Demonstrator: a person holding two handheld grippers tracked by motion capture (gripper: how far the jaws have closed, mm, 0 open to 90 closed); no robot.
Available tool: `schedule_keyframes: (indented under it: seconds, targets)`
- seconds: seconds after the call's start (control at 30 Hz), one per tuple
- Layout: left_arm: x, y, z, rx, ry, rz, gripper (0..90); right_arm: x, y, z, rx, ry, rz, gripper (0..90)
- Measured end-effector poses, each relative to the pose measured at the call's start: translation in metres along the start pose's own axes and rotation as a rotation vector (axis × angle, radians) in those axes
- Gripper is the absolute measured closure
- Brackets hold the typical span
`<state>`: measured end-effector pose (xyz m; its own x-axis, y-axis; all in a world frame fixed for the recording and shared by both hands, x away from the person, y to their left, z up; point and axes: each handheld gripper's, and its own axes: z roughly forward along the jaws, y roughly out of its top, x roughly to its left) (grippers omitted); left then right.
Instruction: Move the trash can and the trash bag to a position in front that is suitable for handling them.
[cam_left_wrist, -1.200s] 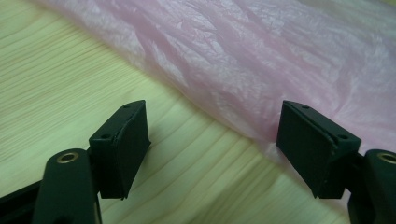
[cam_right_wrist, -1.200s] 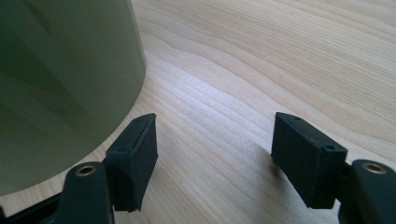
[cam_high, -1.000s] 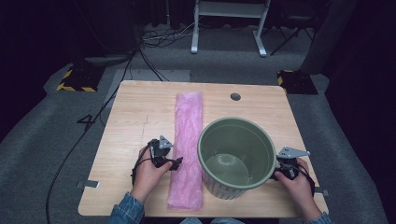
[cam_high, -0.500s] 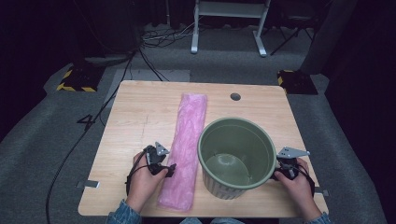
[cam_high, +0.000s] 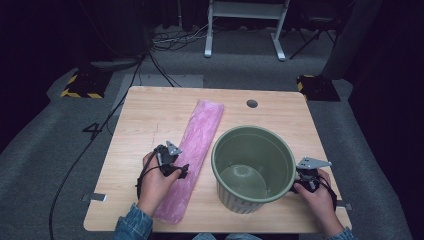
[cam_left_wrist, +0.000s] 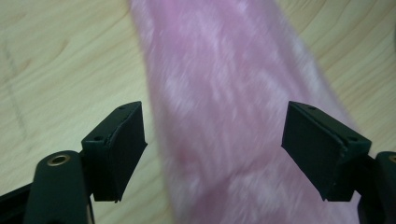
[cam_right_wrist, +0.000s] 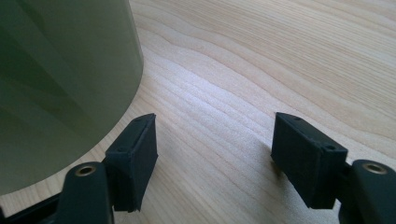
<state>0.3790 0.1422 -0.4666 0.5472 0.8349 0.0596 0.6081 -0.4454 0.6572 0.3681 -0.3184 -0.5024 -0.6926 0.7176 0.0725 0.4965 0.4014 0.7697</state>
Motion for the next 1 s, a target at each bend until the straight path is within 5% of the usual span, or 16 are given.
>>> schedule_keyframes:
  seconds: [0.23, 0.37, 0.7, 0.83, 0.87, 0.93, 1.0]
  targets:
    - [-0.006, 0.019, 0.023, 0.023, 0.007, 0.001, 20.0, 0.000, 0.000, 0.001, 0.014, -0.013, -0.014, 31.0]
    - [-0.004, 0.022, 0.042, 0.061, 0.020, -0.049, 20.0, 0.005, 0.000, 0.002, 0.029, -0.045, -0.055, 30.1]
    - [-0.007, 0.025, 0.049, 0.106, -0.024, -0.087, 20.2, 0.006, 0.000, 0.002, 0.029, -0.046, -0.053, 29.9]
    - [-0.009, 0.026, 0.045, 0.123, -0.026, -0.083, 29.0, 0.006, 0.000, 0.002, 0.029, -0.040, -0.052, 28.9]
    - [-0.009, 0.025, 0.042, 0.117, -0.037, -0.072, 42.1, 0.006, 0.000, 0.002, 0.031, -0.040, -0.053, 28.4]
    - [-0.008, 0.024, 0.042, 0.110, -0.041, -0.065, 46.0, 0.006, 0.000, 0.002, 0.031, -0.040, -0.050, 27.7]
    - [-0.007, 0.022, 0.040, 0.090, -0.049, -0.051, 65.4, 0.006, 0.000, 0.002, 0.027, -0.035, -0.033, 27.3]
